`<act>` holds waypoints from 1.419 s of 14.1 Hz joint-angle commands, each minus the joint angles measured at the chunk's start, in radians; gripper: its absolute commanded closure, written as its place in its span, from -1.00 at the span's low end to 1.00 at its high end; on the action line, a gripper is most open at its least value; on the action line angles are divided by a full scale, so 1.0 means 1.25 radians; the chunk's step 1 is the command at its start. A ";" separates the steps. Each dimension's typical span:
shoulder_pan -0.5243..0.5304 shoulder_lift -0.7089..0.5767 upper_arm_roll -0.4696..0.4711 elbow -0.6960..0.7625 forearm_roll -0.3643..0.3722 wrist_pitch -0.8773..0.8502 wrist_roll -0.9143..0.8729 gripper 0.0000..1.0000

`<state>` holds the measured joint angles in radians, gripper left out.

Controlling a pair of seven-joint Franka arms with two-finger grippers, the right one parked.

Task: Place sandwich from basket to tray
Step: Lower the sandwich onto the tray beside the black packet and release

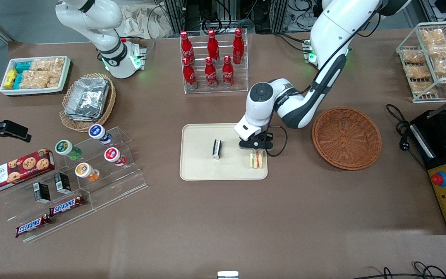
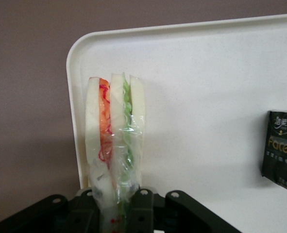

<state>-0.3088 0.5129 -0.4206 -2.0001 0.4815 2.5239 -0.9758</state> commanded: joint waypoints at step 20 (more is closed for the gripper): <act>0.118 -0.166 0.001 0.108 -0.093 -0.205 0.202 -0.99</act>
<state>-0.2011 0.3414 -0.4125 -1.9109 0.4442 2.3267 -0.8545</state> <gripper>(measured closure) 0.000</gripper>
